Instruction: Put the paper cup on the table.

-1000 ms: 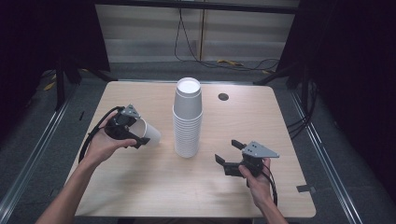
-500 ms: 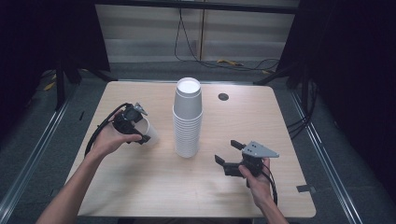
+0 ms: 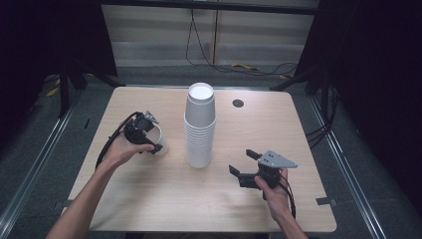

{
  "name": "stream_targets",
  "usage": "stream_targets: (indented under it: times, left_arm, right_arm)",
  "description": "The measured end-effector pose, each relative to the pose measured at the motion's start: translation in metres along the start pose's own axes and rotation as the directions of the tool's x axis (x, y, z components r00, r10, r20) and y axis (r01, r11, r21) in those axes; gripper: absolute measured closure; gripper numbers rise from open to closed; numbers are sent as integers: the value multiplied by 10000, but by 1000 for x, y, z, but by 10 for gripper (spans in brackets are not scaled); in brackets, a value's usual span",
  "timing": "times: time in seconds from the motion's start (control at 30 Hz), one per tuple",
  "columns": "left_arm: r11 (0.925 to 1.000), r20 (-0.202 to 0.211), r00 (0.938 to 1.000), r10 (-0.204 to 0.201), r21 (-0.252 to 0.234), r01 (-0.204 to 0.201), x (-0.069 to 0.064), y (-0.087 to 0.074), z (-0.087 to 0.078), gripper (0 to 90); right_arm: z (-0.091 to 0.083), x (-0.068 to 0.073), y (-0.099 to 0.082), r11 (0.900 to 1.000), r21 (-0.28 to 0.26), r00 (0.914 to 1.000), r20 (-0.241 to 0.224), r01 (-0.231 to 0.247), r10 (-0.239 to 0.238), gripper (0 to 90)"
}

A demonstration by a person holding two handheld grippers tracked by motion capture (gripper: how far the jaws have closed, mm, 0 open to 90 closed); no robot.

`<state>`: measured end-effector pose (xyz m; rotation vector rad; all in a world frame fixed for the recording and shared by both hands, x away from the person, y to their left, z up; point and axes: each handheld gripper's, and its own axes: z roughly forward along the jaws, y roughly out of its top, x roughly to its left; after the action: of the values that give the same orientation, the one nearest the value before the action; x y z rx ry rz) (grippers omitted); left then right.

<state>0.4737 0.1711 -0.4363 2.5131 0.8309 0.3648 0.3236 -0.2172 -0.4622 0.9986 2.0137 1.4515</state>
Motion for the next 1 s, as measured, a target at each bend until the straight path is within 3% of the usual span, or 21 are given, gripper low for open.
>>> stream_targets:
  times: [0.43,0.53,0.7,0.83,1.0]
  left_arm:
    - [9972,369,9982,-483,-562,503,4,-6,13,86]
    - [9950,487,9968,-631,-745,666,4,-8,15,100]
    - [9856,784,9897,-1196,-1108,1279,6,-17,19,138]
    - [9885,544,9946,-889,-1178,948,5,-23,22,151]
    - [9854,637,9938,-915,-1384,996,5,-33,28,157]
  right_arm:
    - [1,-1,-1,10000,31,10000,26,-16,16,138]
    - [1,-1,-1,10000,42,10000,40,-26,26,138]
    - [2,-1,-1,10000,63,10000,0,-71,71,139]
    - [2,-1,-1,9999,64,10000,-5,-78,78,139]
    - [3,-2,-1,9997,129,9997,-16,-226,226,139]
